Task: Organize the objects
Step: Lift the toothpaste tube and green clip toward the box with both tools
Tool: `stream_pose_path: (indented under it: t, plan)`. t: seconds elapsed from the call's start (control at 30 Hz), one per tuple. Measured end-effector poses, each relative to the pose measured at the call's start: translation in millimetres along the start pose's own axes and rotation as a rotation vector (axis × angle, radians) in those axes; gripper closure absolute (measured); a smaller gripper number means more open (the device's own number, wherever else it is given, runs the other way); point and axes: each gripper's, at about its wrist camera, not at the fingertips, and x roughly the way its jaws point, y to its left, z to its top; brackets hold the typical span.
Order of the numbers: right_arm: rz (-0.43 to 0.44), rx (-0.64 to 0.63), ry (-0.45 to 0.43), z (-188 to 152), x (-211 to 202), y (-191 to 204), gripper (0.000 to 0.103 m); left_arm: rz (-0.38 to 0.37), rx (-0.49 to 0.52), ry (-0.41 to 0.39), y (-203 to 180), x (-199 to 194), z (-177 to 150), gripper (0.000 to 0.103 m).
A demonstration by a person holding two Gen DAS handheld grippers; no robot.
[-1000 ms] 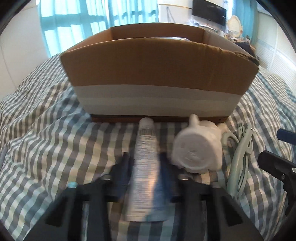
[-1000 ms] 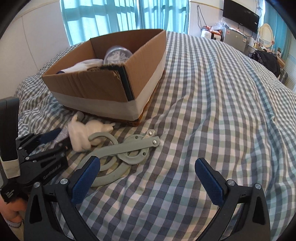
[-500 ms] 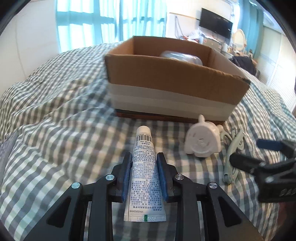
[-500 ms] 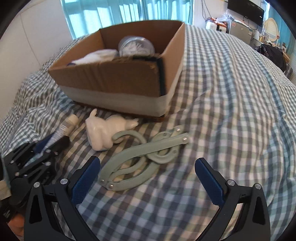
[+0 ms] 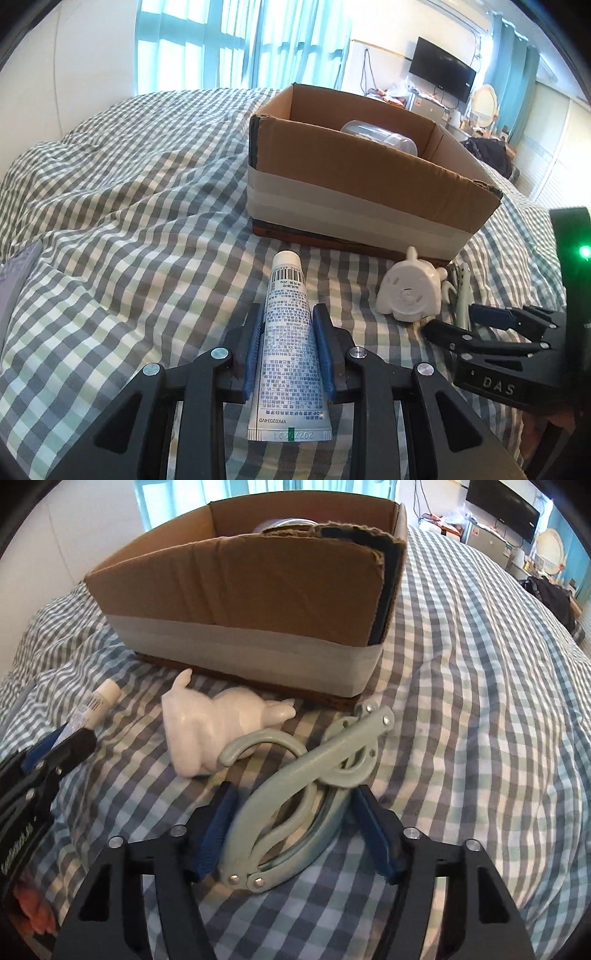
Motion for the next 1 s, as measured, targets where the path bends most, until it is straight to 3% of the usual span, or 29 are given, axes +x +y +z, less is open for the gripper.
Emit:
stream_pose_path:
  t: [0.07, 0.13, 0.3, 0.6, 1.0]
  plan:
    - [0.008, 0.001, -0.007, -3, -5, -3, 0.048, 0.0, 0.001, -0.002, 0, -1, 0, 0.076]
    - [0.008, -0.018, -0.03, -4, -15, -3, 0.071, 0.005, 0.002, -0.007, -1, -4, 0, 0.076]
    - [0.018, -0.016, -0.035, -11, -27, -12, 0.083, 0.015, -0.004, -0.011, -3, -11, -1, 0.076]
    - [0.021, 0.014, -0.058, -21, -50, -41, 0.092, 0.019, 0.02, -0.043, -19, -33, -1, 0.076]
    - [0.026, -0.005, -0.156, -37, -95, -45, 0.094, -0.021, 0.039, -0.07, -43, -61, -4, 0.076]
